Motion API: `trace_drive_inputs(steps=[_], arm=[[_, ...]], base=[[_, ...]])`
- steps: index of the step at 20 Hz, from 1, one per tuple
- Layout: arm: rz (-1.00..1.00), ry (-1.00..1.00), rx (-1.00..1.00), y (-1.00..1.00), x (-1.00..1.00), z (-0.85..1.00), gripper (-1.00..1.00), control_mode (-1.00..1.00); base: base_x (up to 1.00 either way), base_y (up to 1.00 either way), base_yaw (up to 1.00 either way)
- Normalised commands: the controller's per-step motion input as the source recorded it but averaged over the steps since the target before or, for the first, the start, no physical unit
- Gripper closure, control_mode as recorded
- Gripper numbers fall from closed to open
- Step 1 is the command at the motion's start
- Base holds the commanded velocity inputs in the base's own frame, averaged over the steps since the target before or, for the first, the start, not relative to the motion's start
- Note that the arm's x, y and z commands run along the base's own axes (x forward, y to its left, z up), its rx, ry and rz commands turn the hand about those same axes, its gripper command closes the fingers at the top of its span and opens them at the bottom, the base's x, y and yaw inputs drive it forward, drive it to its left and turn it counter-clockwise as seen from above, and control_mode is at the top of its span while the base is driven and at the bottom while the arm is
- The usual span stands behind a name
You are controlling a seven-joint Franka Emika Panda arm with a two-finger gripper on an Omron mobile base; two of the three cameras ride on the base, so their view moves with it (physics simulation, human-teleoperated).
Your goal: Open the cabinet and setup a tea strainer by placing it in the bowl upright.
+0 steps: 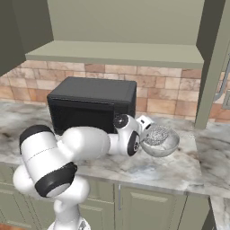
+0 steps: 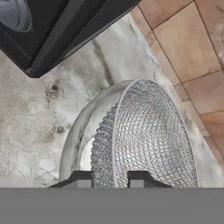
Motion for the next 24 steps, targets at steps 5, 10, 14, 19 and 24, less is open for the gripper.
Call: trace_drive_inputs(steps=[5, 10, 14, 19, 24], arm=[[0.03, 0.00, 0.05, -0.08, 0.25, -0.01, 1.00, -1.00], [0.02, 0.00, 0.01, -0.10, 0.13, -0.08, 1.00, -1.00], [0.02, 0.00, 0.02, -0.20, 0.01, -0.17, 1.00, -1.00], [0.00, 0.00, 0.00, -0.18, 0.00, -0.12, 1.00, -1.00], [0.00, 0.00, 0.00, 0.00, 0.00, -0.03, 1.00, -1.00]], base=[[0.00, 0.00, 0.00], [0.00, 0.00, 0.00], [0.00, 0.00, 0.00], [0.00, 0.00, 0.00], [0.00, 0.00, 0.00]])
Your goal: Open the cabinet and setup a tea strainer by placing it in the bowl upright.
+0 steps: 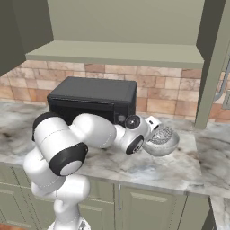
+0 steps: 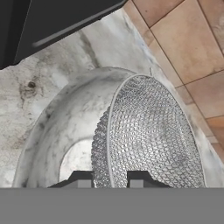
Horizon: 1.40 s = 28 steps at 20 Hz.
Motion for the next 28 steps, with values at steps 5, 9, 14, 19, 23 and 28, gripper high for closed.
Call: trace_drive_inputs(steps=[5, 9, 14, 19, 23, 28], arm=[[0.00, 0.01, 0.00, 0.00, 0.00, -0.02, 1.00, -1.00], [0.00, 0.01, 0.00, 0.00, 0.00, 0.00, -1.00, -1.00], [0.00, 0.00, 0.00, 0.00, 0.00, 0.00, -1.00, -1.00], [0.00, 0.00, 0.00, 0.00, 0.00, 0.00, -1.00, -1.00], [0.00, 0.00, 0.00, 0.00, 0.00, 0.00, -1.00, -1.00], [0.00, 0.01, 0.01, 0.01, 0.00, 0.15, -1.00, -1.00]], base=[[0.00, 0.00, 0.00], [0.00, 0.00, 0.00], [0.00, 0.00, 0.00], [0.00, 0.00, 0.00], [0.00, 0.00, 0.00], [0.00, 0.00, 0.00]])
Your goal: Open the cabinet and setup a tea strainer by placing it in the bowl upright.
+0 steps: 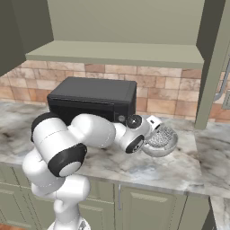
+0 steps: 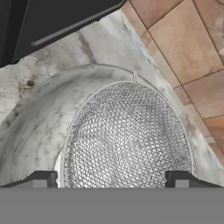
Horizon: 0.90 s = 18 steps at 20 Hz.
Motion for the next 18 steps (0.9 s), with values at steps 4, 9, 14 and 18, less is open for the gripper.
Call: trace_drive_inputs(steps=[4, 9, 14, 18], arm=[[-0.02, 0.03, 0.04, 0.00, 0.00, 0.38, -1.00, -1.00], [-0.02, 0.03, 0.07, 0.00, 0.00, 0.43, -1.00, -1.00], [-0.03, 0.04, 0.07, 0.00, -0.07, 0.40, -1.00, -1.00], [-0.14, 0.14, 0.04, 0.09, -0.08, 0.48, -1.00, -1.00]], base=[[0.00, 0.00, 0.00], [0.00, 0.00, 0.00], [0.00, 0.00, 0.00], [0.00, 0.00, 0.00]])
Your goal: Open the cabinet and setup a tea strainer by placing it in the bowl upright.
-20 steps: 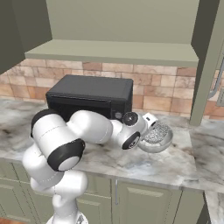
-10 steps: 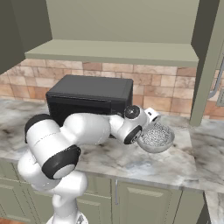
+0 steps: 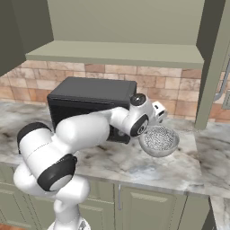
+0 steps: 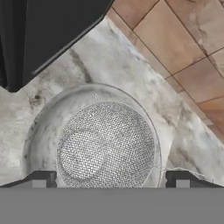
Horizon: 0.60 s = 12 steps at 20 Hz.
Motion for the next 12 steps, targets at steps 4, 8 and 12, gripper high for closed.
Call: trace_drive_inputs(steps=[4, 8, 12], arm=[[-0.25, 0.32, 0.04, 0.08, -0.01, 0.50, -1.00, -1.00], [-0.31, 0.39, 0.08, 0.29, -0.04, 0.22, -1.00, -1.00], [-0.34, 0.16, 0.18, 0.37, -0.34, 0.01, -1.00, -1.00]], base=[[0.00, 0.00, 0.00], [0.00, 0.00, 0.00], [0.00, 0.00, 0.00]])
